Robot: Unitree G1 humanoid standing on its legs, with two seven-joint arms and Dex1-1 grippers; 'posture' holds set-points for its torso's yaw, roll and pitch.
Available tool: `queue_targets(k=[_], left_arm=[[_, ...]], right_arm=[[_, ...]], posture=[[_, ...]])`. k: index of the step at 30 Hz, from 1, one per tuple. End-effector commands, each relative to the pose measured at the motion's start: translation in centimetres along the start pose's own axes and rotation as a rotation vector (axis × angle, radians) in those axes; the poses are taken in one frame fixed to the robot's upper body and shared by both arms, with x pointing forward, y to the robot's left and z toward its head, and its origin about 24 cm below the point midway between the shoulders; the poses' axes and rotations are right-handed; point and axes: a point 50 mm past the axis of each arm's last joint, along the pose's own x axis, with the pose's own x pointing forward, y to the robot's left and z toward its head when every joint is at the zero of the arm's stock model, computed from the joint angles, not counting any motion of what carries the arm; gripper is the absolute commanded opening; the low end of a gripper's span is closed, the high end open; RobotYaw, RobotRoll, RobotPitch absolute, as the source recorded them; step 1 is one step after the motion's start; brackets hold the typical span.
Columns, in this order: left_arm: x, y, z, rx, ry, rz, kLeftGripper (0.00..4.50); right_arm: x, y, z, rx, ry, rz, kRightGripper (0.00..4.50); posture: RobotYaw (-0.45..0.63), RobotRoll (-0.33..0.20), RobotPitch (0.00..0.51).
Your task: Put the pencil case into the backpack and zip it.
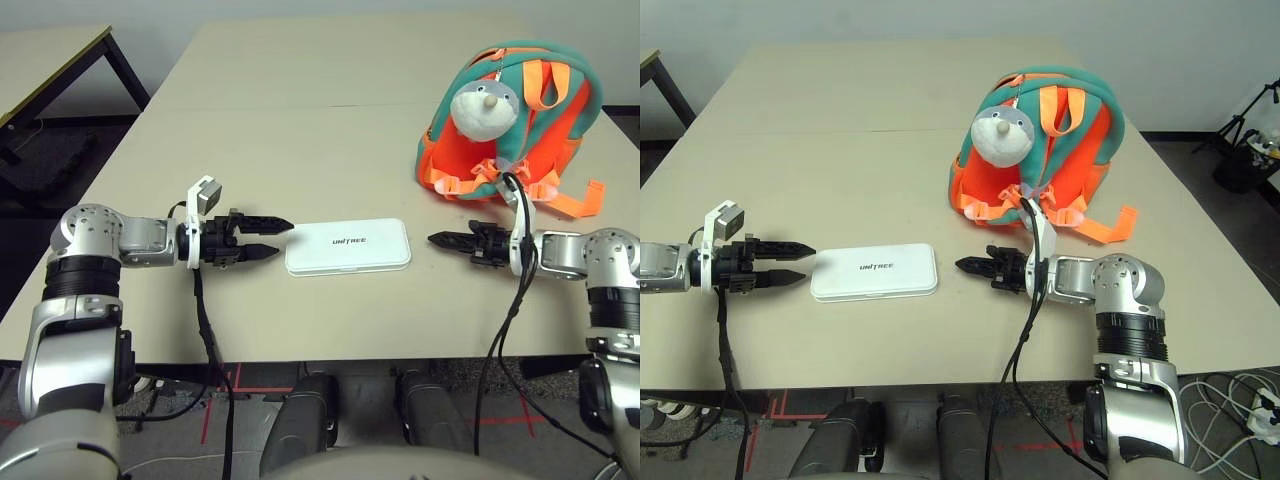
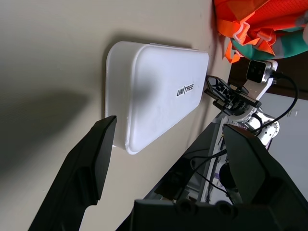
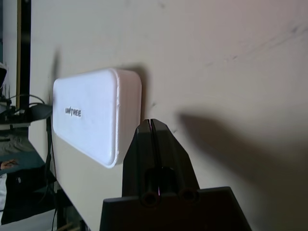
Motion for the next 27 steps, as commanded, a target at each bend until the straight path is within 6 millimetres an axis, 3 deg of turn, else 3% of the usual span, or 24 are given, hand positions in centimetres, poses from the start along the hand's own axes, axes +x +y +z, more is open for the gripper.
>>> queue_targets(k=[1, 15, 27], left_arm=[[0.0, 0.4, 0.0, -0.016, 0.011, 0.040, 4.50], [1.2, 1.5, -0.1, -0.024, 0.034, 0.113, 4.50], [3.4, 1.2, -0.1, -0.041, 0.059, 0.057, 4.50]], right_arm=[[0.7, -0.2, -0.3, -0.001, 0.015, -0.006, 0.03], [0.7, -0.4, -0.2, -0.024, 0.005, -0.029, 0.03], [1.5, -0.6, -0.7, -0.031, 0.019, -0.047, 0.03]], posture=[[-0.03, 0.000, 0.103], [-0.04, 0.000, 0.101], [-0.03, 0.000, 0.105]])
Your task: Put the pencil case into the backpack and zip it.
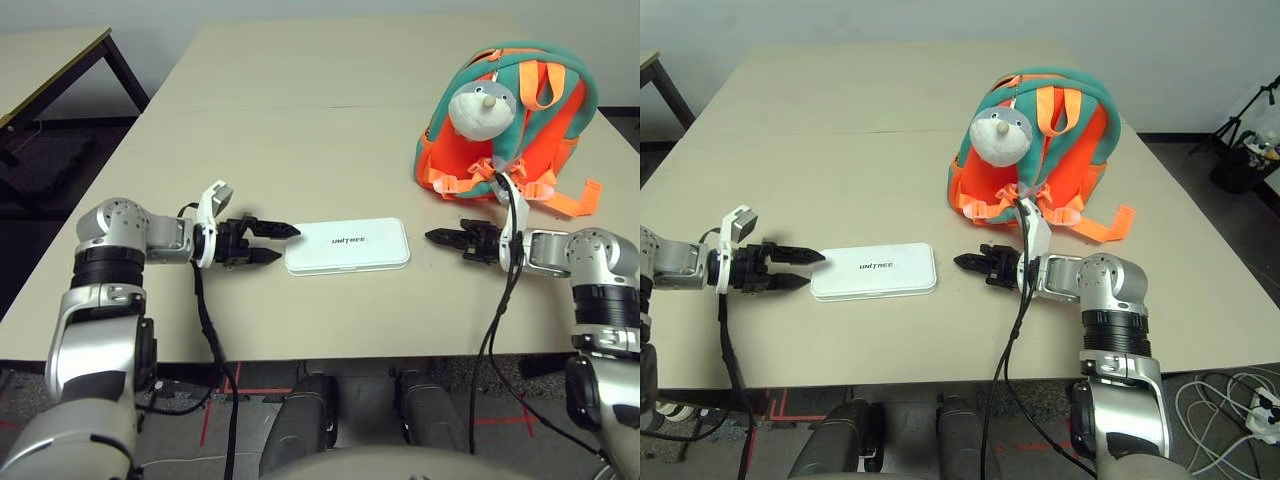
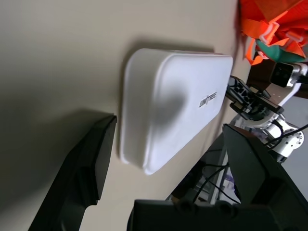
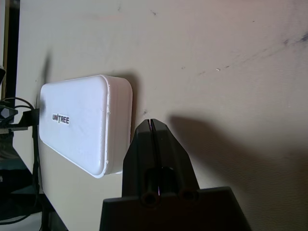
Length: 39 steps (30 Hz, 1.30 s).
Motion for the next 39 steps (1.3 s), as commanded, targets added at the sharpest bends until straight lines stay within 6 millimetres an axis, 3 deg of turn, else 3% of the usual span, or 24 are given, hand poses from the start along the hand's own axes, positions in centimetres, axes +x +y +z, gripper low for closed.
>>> queue_targets(k=[1, 9, 21, 30, 33, 35, 39], left_arm=[[0.7, 0.3, -0.2, -0.029, 0.022, -0.001, 4.50], [1.7, 0.1, -0.3, -0.022, 0.045, -0.006, 4.50], [1.8, 0.0, -0.3, -0.011, 0.048, -0.015, 4.50], [1.7, 0.2, -0.8, 0.013, 0.074, -0.018, 4.50], [1.6, 0.3, -1.0, 0.020, 0.084, -0.019, 3.93], [1.4, 0.2, -1.1, 0.034, 0.097, -0.023, 3.32], [0.8, -0.2, -1.3, 0.066, 0.123, -0.044, 3.24]], right_arm=[[0.7, -0.3, -0.8, 0.005, 0.034, -0.019, 0.03], [1.7, 1.0, -1.4, -0.021, 0.083, 0.024, 0.03], [3.0, 4.6, -2.7, -0.110, 0.170, 0.125, 0.03], [3.1, 4.4, -2.6, -0.120, 0.163, 0.116, 0.03], [2.9, 4.1, -2.4, -0.119, 0.152, 0.104, 0.00], [2.8, 3.8, -2.2, -0.119, 0.141, 0.095, 0.00], [2.6, 3.5, -1.8, -0.142, 0.117, 0.078, 0.00]], posture=[[-0.03, 0.000, 0.106], [-0.03, 0.000, 0.112], [-0.03, 0.000, 0.107], [-0.03, 0.000, 0.108], [-0.03, 0.000, 0.110], [-0.03, 0.000, 0.110], [-0.03, 0.000, 0.112]])
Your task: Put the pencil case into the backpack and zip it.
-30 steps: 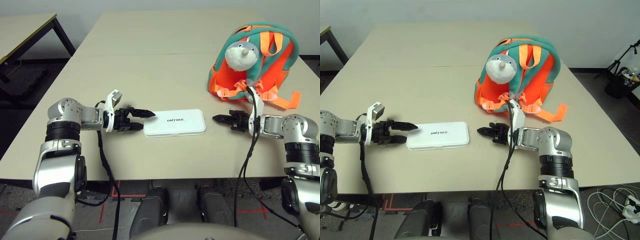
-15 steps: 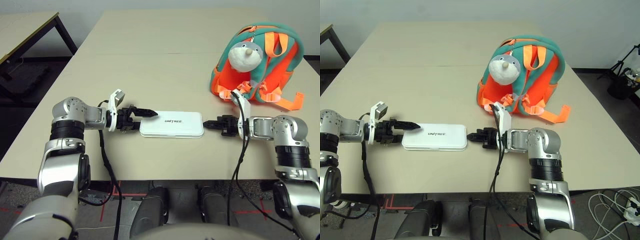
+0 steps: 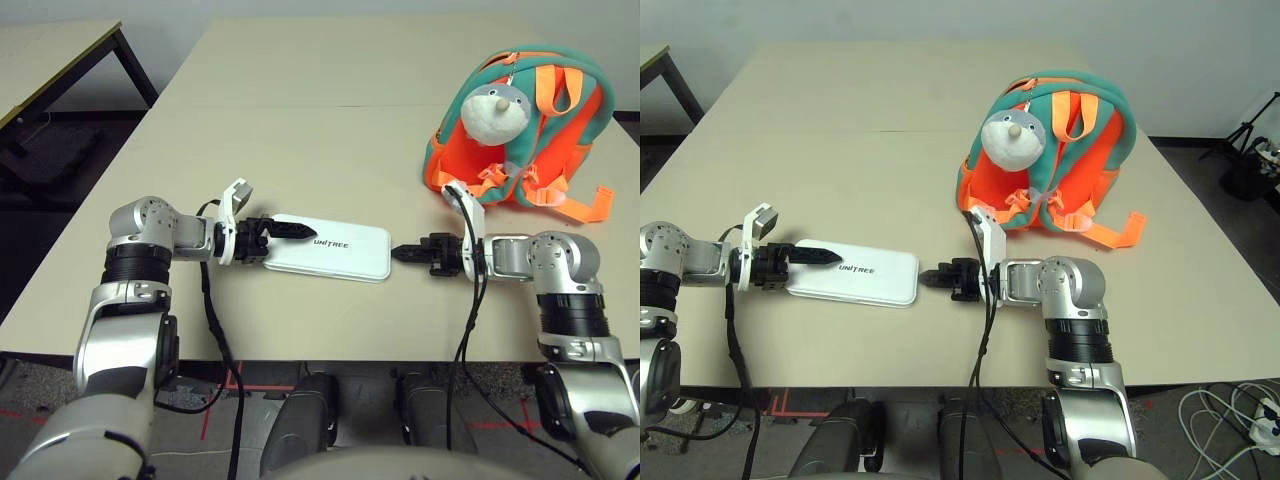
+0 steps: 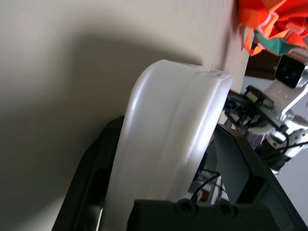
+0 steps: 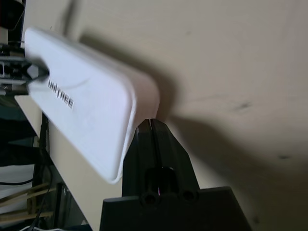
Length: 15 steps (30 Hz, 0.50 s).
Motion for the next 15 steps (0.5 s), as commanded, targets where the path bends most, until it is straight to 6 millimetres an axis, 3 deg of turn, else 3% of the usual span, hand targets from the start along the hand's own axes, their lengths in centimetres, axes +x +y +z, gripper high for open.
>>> queue_targets(k=[1, 5, 10, 13, 15], left_arm=[[-0.2, -0.1, -0.6, 0.008, 0.037, -0.027, 3.24], [-1.0, -0.9, -0.4, 0.060, 0.032, -0.060, 3.24], [-2.4, -3.3, 1.2, 0.229, -0.083, -0.157, 3.24], [-4.0, -6.6, 2.6, 0.369, -0.188, -0.269, 3.24], [-4.4, -7.7, 3.0, 0.421, -0.227, -0.285, 3.24]], right_arm=[[-0.2, -0.3, 0.2, -0.018, -0.012, -0.017, 0.00], [-1.3, -0.8, 1.2, -0.061, -0.059, -0.045, 0.00], [-4.1, -1.2, 3.1, -0.138, -0.122, -0.093, 1.20], [-6.4, -0.4, 4.1, -0.185, -0.151, -0.101, 2.17], [-7.3, 0.1, 4.5, -0.206, -0.165, -0.103, 2.76]], posture=[[-0.04, 0.000, 0.111], [-0.04, 0.000, 0.109], [-0.03, 0.000, 0.108], [-0.03, 0.000, 0.109], [-0.03, 0.000, 0.110]])
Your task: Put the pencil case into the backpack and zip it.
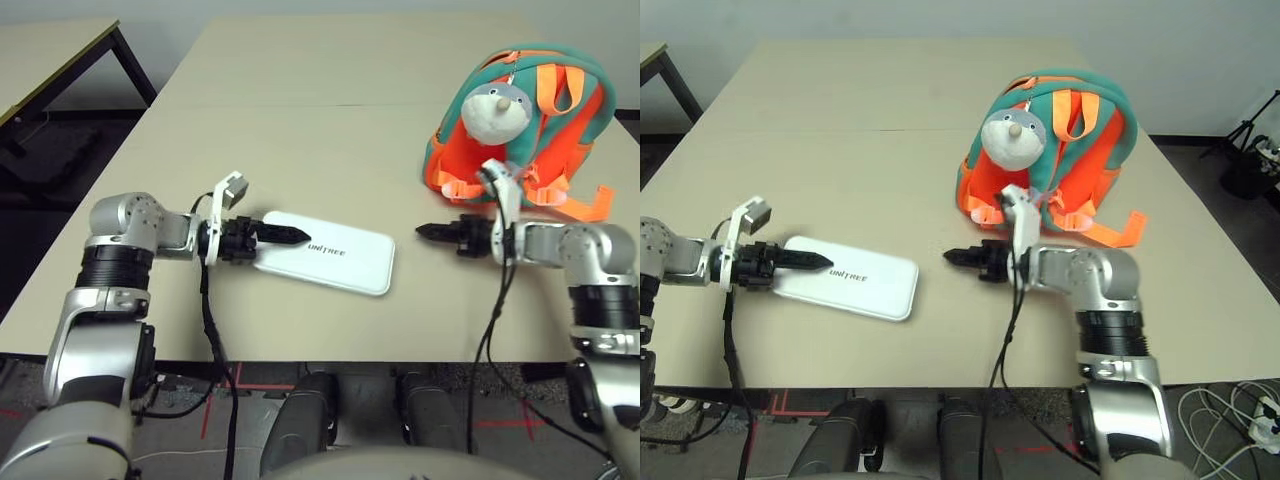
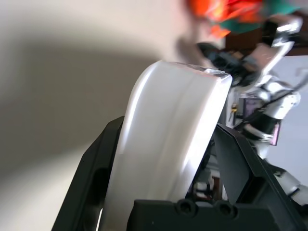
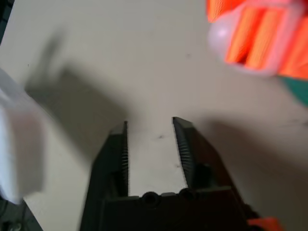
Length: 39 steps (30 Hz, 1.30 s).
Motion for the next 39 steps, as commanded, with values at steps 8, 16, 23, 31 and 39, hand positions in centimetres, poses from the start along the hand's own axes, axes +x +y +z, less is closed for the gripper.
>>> queue_targets(k=[8, 16, 23, 31, 39], left_arm=[[0.7, -4.8, 4.0, 0.587, -0.281, 0.016, 3.24], [2.1, -4.6, 4.1, 0.804, -0.355, 0.035, 3.24], [2.6, -4.4, 5.1, 0.848, -0.467, 0.056, 3.24], [2.9, -4.4, 5.4, 0.836, -0.500, 0.068, 3.24], [2.9, -4.7, 5.4, 0.837, -0.520, 0.070, 3.24]], right_arm=[[-4.8, 1.7, 1.6, -0.239, -0.157, -0.091, 4.50], [-6.6, 1.8, 2.6, -0.347, -0.405, -0.283, 4.50], [-7.3, 0.7, 3.0, -0.389, -0.611, -0.540, 4.50], [-5.3, 0.0, 3.2, -0.374, -0.638, -0.552, 4.50], [-2.0, -1.1, 4.5, -0.355, -0.656, -0.540, 4.50]], posture=[[-0.04, 0.000, 0.114], [-0.06, 0.000, 0.122], [-0.07, 0.000, 0.123], [-0.06, 0.000, 0.127], [-0.02, 0.000, 0.137]])
